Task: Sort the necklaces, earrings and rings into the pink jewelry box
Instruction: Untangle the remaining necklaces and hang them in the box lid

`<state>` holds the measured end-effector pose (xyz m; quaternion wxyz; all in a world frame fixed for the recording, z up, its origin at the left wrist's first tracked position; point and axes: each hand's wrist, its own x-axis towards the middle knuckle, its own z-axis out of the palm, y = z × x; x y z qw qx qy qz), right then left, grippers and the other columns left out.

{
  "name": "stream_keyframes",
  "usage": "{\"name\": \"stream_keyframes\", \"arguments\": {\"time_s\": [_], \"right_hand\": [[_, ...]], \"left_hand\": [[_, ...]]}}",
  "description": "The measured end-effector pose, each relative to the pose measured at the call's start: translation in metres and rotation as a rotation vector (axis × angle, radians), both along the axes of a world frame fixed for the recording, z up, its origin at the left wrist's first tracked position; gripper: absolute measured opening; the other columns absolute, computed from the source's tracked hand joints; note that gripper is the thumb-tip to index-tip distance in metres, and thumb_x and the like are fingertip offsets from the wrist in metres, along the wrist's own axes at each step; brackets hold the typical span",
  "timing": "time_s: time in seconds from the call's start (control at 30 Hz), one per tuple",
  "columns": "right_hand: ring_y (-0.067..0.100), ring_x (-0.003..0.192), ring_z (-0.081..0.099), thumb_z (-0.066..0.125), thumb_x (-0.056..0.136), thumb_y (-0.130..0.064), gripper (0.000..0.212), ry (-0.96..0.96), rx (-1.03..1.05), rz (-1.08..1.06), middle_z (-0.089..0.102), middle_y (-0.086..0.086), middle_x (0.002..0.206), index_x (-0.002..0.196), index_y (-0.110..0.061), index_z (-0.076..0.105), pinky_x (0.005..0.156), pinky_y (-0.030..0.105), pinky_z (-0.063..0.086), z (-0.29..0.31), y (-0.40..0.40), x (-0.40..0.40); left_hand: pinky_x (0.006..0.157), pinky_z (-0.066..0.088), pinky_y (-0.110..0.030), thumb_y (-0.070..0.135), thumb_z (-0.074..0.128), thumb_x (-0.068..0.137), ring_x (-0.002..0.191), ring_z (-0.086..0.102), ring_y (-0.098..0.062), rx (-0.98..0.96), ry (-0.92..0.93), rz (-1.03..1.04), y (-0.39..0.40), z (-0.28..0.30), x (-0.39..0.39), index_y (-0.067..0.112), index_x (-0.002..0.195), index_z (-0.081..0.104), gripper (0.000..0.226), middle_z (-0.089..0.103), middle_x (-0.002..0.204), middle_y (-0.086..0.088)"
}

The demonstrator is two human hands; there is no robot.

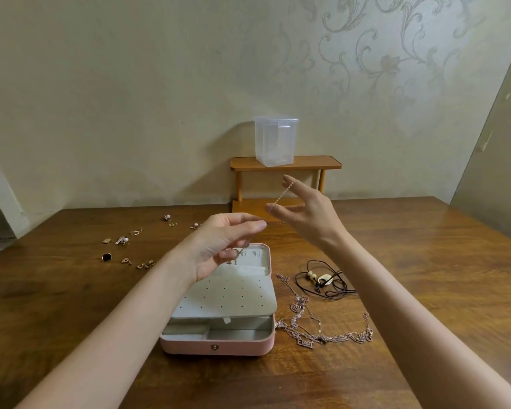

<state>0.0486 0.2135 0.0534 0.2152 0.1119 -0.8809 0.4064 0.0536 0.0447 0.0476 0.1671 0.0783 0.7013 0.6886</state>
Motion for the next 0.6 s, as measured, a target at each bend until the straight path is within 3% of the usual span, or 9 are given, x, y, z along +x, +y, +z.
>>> {"name": "stream_keyframes", "arguments": {"time_s": [0.13, 0.27, 0.37, 0.43, 0.5, 0.6], "right_hand": [[0.021, 0.099, 0.065, 0.065, 0.081, -0.042, 0.070, -0.015, 0.044, -0.026, 0.052, 0.008, 0.135, 0.140, -0.014, 0.040, 0.090, 0.031, 0.045, -0.003, -0.009, 0.002], [0.026, 0.114, 0.058, 0.065, 0.084, -0.036, 0.063, -0.061, 0.032, -0.072, 0.054, 0.010, 0.133, 0.136, -0.009, 0.044, 0.098, 0.037, 0.044, -0.005, -0.012, 0.002], [0.022, 0.104, 0.062, 0.059, 0.089, -0.022, 0.045, -0.098, -0.085, -0.065, 0.061, 0.010, 0.124, 0.132, -0.010, 0.047, 0.088, 0.033, 0.051, -0.005, -0.013, 0.003], [0.018, 0.087, 0.067, 0.051, 0.092, -0.007, 0.038, -0.173, -0.291, 0.020, 0.064, 0.010, 0.116, 0.128, -0.014, 0.048, 0.076, 0.026, 0.056, -0.004, -0.012, 0.004], [0.016, 0.079, 0.069, 0.049, 0.089, 0.005, 0.044, -0.239, -0.487, 0.110, 0.066, 0.009, 0.110, 0.127, -0.016, 0.047, 0.070, 0.024, 0.058, -0.002, -0.010, 0.006], [0.020, 0.083, 0.069, 0.057, 0.083, 0.010, 0.057, -0.263, -0.625, 0.194, 0.065, 0.012, 0.107, 0.130, -0.019, 0.043, 0.073, 0.028, 0.058, -0.002, -0.009, 0.009]], "left_hand": [[0.059, 0.044, -0.020, 0.021, 0.065, 0.085, 0.076, 0.056, -0.013, -0.222, 0.267, 0.164, 0.013, -0.001, 0.001, 0.022, 0.090, 0.068, 0.007, 0.067, 0.091, -0.003], [0.062, 0.052, -0.023, 0.020, 0.071, 0.080, 0.074, 0.062, -0.013, -0.350, 0.594, 0.261, 0.015, -0.007, -0.006, 0.017, 0.083, 0.073, 0.005, 0.067, 0.078, 0.001], [0.071, 0.049, -0.023, 0.018, 0.073, 0.079, 0.079, 0.058, -0.010, -0.518, 0.820, 0.328, 0.017, -0.013, -0.010, 0.016, 0.087, 0.075, 0.009, 0.061, 0.083, 0.006], [0.068, 0.047, -0.018, 0.017, 0.071, 0.080, 0.078, 0.058, -0.009, -0.522, 0.847, 0.326, 0.017, -0.013, -0.010, 0.016, 0.087, 0.075, 0.008, 0.062, 0.082, 0.006], [0.067, 0.048, -0.014, 0.017, 0.069, 0.082, 0.077, 0.062, -0.008, -0.433, 0.759, 0.312, 0.015, -0.012, -0.010, 0.018, 0.086, 0.075, 0.007, 0.068, 0.081, 0.006], [0.063, 0.049, -0.013, 0.017, 0.067, 0.083, 0.078, 0.063, -0.004, -0.251, 0.544, 0.311, 0.013, -0.009, -0.009, 0.021, 0.081, 0.073, 0.007, 0.070, 0.082, 0.006]]}}
